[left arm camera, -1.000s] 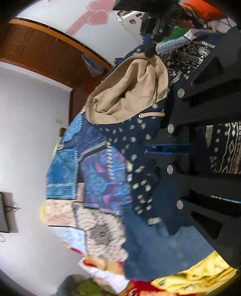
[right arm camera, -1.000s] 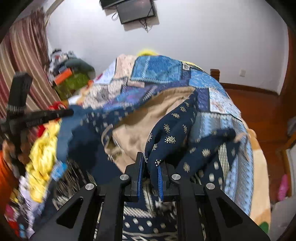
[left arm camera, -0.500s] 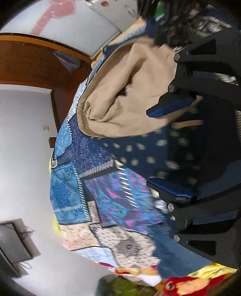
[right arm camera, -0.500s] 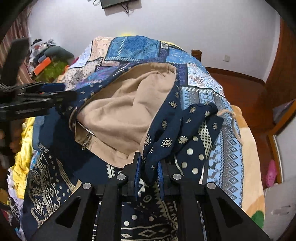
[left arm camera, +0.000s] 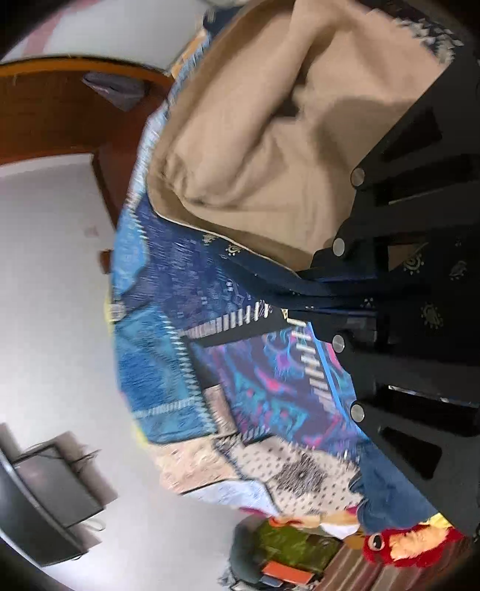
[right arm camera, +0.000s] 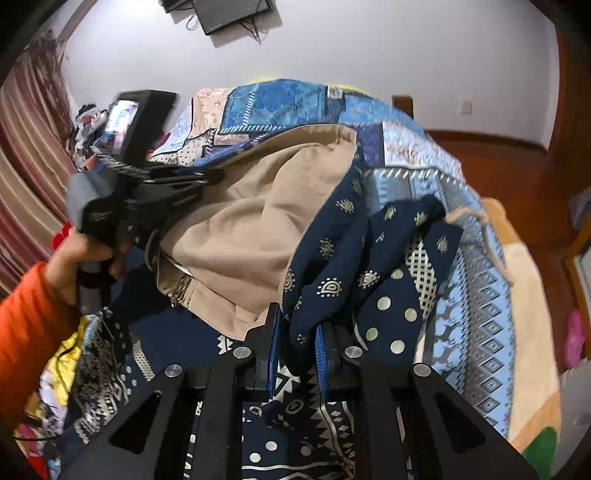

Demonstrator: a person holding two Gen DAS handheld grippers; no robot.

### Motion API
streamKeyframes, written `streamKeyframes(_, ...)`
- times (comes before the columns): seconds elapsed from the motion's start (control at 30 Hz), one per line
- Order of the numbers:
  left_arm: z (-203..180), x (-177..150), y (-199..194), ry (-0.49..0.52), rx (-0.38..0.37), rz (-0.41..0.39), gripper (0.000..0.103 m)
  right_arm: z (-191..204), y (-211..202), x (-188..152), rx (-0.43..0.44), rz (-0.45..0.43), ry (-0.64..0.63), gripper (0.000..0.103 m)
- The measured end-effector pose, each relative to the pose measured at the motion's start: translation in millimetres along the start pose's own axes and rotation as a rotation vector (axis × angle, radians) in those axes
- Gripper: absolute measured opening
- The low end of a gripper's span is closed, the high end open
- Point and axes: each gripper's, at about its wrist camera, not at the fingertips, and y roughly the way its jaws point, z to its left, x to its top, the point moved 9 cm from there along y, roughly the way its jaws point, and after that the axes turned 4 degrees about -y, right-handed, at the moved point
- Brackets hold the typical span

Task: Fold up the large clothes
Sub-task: 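Fold the hood over the jacket with the right gripper while the left gripper holds the jacket edge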

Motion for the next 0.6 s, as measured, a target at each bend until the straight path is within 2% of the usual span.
streamKeyframes(0.2,14.0,-14.7,-86.0,-0.015,-0.072,-0.06,0.009,13.1,-25.8,-0.3,-0.058,-0.018,-0.038,0.012)
streamKeyframes(0.33,15.6,-53.4,-130.9,-0.061,-0.142,-0.038,0.009,18.3,-52.1,-8.3,-0.061,-0.011,-0.032,0.012)
streamKeyframes(0.43,9.8,-88.2,-140.1,-0.081,-0.175,0.005,0.009,22.2,-67.4,-18.8,-0.073,0.007,-0.045,0.012)
streamKeyframes(0.6,-4.5,-153.9,-122.7,-0.118,-0.206,0.146,0.01,28.5,-91.4,-41.9,-0.071,0.026,-0.059,0.012)
